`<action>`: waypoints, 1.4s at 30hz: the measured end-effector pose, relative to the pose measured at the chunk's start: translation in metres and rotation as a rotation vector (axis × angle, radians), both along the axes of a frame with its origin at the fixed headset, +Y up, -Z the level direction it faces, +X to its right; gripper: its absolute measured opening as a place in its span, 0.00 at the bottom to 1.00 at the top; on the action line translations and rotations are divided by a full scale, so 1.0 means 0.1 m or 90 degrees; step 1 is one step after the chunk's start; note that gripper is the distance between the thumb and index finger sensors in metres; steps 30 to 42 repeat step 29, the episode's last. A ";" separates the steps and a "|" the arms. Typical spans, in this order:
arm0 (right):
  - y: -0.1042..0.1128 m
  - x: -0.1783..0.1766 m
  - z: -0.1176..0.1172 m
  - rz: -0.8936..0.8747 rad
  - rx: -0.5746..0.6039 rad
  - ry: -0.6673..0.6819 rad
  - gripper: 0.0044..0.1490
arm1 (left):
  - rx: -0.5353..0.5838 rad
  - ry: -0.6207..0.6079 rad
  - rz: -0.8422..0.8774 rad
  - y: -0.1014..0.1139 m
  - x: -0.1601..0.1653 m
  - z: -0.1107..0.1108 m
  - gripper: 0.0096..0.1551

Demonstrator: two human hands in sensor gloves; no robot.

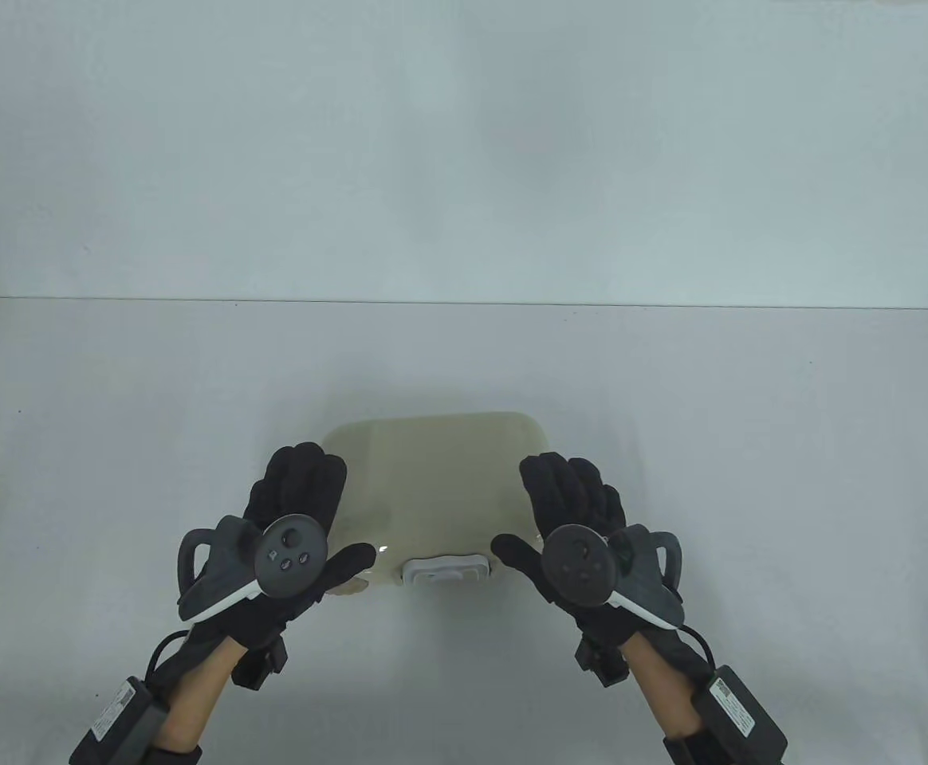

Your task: Pack suitcase

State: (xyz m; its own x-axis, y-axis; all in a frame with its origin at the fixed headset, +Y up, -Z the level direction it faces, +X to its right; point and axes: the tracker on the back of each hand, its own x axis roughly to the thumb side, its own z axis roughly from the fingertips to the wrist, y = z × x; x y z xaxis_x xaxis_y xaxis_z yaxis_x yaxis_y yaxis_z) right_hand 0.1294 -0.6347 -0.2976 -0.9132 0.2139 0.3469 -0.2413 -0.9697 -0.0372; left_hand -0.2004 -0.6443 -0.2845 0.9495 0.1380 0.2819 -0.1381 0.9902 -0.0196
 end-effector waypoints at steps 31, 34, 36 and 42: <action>-0.35 0.10 0.01 0.063 0.023 -0.019 0.61 | -0.044 0.029 0.018 -0.22 -0.13 -0.02 0.59; -0.35 0.10 0.01 0.063 0.023 -0.019 0.61 | -0.044 0.029 0.018 -0.22 -0.13 -0.02 0.59; -0.35 0.10 0.01 0.063 0.023 -0.019 0.61 | -0.044 0.029 0.018 -0.22 -0.13 -0.02 0.59; -0.35 0.10 0.01 0.063 0.023 -0.019 0.61 | -0.044 0.029 0.018 -0.22 -0.13 -0.02 0.59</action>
